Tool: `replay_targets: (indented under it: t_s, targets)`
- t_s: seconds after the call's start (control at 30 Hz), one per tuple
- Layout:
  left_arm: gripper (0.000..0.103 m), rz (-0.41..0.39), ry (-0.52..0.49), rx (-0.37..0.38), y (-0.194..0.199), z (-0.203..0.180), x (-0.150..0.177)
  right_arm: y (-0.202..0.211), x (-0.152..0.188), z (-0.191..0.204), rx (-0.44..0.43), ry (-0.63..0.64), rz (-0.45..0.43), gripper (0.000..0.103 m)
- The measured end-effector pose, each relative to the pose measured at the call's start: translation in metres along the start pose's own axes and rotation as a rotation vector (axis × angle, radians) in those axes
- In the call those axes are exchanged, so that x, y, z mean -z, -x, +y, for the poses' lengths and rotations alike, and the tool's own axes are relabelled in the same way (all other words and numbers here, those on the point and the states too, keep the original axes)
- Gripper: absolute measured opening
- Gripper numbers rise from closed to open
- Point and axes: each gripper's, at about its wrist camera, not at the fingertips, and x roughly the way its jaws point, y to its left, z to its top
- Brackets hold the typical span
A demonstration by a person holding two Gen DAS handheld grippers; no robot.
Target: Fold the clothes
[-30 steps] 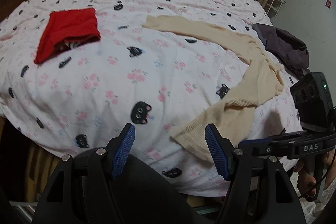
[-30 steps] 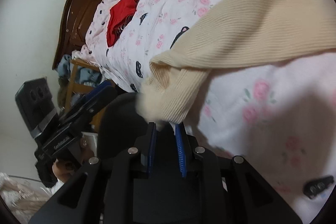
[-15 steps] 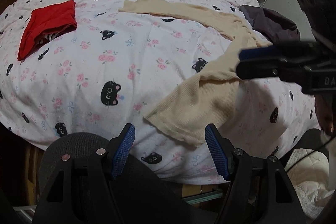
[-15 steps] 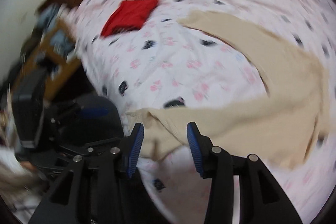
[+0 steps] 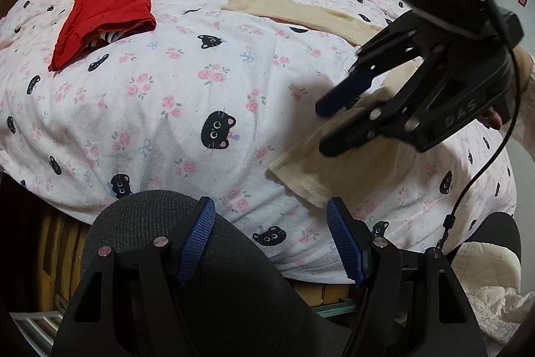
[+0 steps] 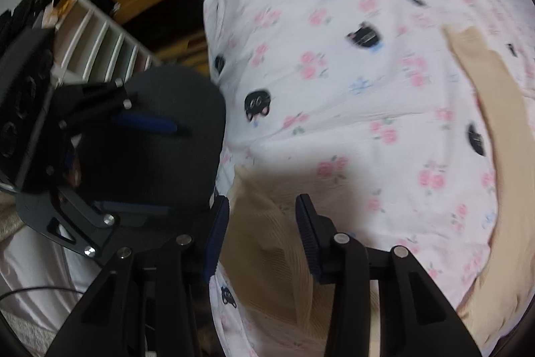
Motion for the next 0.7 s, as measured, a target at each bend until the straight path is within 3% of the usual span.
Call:
replay_targets:
  t_s: [0.2, 0.37, 0.5, 0.7]
  targets:
    - [0.064, 0.007, 0.012, 0.012, -0.002, 0.005, -0.001, -0.010, 0.001, -0.003, -0.011, 0.032, 0.074, 0.029]
    - [0.064, 0.010, 0.007, 0.018, -0.004, 0.004, -0.002, -0.015, 0.007, -0.001, -0.045, 0.049, 0.120, 0.006]
    - [0.064, 0.012, 0.001, 0.019, -0.004, 0.002, -0.002, -0.018, 0.011, 0.002, -0.050, 0.066, 0.136, 0.004]
    - [0.064, 0.007, 0.001, 0.026, -0.003, 0.001, -0.003, 0.001, 0.011, -0.001, -0.059, 0.054, 0.061, 0.004]
